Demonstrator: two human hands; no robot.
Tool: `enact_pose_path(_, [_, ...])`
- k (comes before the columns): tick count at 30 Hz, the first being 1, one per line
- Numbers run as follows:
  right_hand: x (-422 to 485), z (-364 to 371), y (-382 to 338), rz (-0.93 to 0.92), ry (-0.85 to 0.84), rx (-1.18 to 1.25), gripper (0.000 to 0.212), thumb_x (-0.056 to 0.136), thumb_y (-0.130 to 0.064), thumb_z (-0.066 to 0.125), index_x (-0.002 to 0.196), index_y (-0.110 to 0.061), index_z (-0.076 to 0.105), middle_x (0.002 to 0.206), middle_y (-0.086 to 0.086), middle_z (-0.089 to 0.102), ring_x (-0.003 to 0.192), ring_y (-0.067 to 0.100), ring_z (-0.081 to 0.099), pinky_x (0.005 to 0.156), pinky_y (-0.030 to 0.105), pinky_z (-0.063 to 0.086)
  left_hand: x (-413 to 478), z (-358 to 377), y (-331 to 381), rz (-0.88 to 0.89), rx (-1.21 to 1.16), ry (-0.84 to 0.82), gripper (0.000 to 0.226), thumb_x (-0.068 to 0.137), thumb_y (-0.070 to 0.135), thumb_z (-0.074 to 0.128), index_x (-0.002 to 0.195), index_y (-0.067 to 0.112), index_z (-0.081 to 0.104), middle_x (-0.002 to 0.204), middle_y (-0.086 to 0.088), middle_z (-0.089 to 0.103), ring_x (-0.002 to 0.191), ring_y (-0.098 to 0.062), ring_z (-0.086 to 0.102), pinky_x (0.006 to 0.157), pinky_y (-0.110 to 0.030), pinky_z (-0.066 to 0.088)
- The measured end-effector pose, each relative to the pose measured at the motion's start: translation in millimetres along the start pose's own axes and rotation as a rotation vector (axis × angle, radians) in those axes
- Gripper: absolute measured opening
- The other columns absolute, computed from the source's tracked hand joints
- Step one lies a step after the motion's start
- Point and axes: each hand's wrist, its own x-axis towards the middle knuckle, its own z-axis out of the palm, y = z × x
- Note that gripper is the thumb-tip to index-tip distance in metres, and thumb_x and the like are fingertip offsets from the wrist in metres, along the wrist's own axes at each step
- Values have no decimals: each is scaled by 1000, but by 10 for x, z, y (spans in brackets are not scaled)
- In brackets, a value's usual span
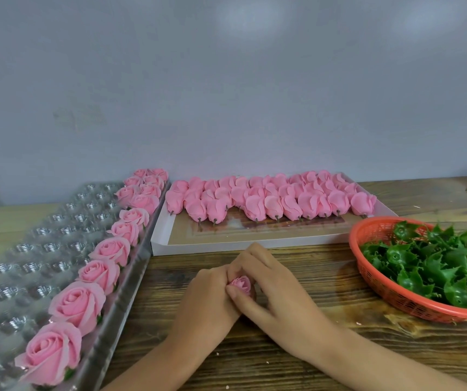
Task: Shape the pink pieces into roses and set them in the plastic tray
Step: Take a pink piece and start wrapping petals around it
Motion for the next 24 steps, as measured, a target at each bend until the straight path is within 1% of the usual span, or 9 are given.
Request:
enact_pose_path(4, [18, -32, 3, -12, -40, -20, 7, 100, -29, 51, 93, -29, 50, 97, -18, 39, 89, 6, 49, 75, 17, 41, 1, 35, -36, -6, 28, 9, 27, 86, 32, 57, 62, 40, 49, 59, 20, 57, 74, 11, 56, 63, -10, 45])
enact_pose_path(7, [37, -89, 28, -39, -102, -48, 8, 101, -23, 53, 93, -25, 52, 97, -16, 40, 89, 2, 47, 78, 15, 39, 3, 38, -42, 1, 8, -1, 26, 84, 32, 59, 61, 42, 49, 58, 19, 56, 73, 9, 57, 62, -9, 43])
enact_pose_path(11, [44, -198, 60, -150, -154, -136, 11, 92, -38, 57, 89, -28, 59, 98, -13, 55, 92, 7, 53, 85, 39, 47, 17, -2, -14, -34, -65, -90, 10, 73, 46, 50, 64, 43, 50, 62, 28, 58, 73, 14, 56, 58, -7, 40])
enact_pose_path(13, [40, -240, 74, -211, -157, -230, 12, 90, -38, 59, 89, -27, 61, 99, -11, 58, 94, 9, 54, 86, 43, 45, 19, -8, -7, -36, -128, -117, 8, 73, 45, 54, 66, 42, 53, 71, 35, 59, 74, 13, 57, 62, -6, 42])
enact_pose_path(16, [36, -187, 68, -201, -127, -197, 11, 99, -29, 56, 98, -19, 61, 103, -8, 49, 93, 11, 52, 82, 31, 46, 11, 3, -14, -27, -148, -59, 11, 77, 39, 62, 68, 35, 59, 78, 28, 63, 72, 5, 60, 68, -13, 47])
enact_pose_path(18, [28, -127, 51, -94, -88, -100, 10, 97, -32, 58, 99, -22, 57, 101, -12, 46, 91, 5, 51, 81, 26, 47, 14, 18, -39, -8, -93, -8, 17, 82, 33, 64, 66, 35, 58, 75, 26, 62, 71, 5, 59, 64, -14, 46])
enact_pose_path(20, [29, -76, 0, -19, -52, -28, 9, 96, -35, 57, 97, -27, 53, 100, -16, 44, 91, 6, 51, 79, 25, 46, 15, 29, -57, 6, -37, 20, 26, 84, 30, 62, 62, 38, 52, 74, 32, 59, 72, 8, 57, 61, -11, 43])
enact_pose_path(22, [28, -65, 0, -28, -54, -41, 7, 97, -36, 52, 96, -29, 50, 99, -17, 41, 90, 4, 50, 77, 24, 46, 16, 45, -74, 9, 10, 27, 29, 85, 29, 60, 61, 40, 48, 67, 23, 60, 75, 11, 55, 62, -9, 43])
enact_pose_path(24, [21, -91, 12, -60, -132, -87, 5, 99, -32, 48, 96, -28, 49, 101, -16, 40, 89, 4, 48, 78, 26, 46, 20, 54, -78, 8, 37, 24, 30, 84, 30, 60, 62, 43, 46, 60, 17, 56, 78, 13, 54, 60, -11, 44])
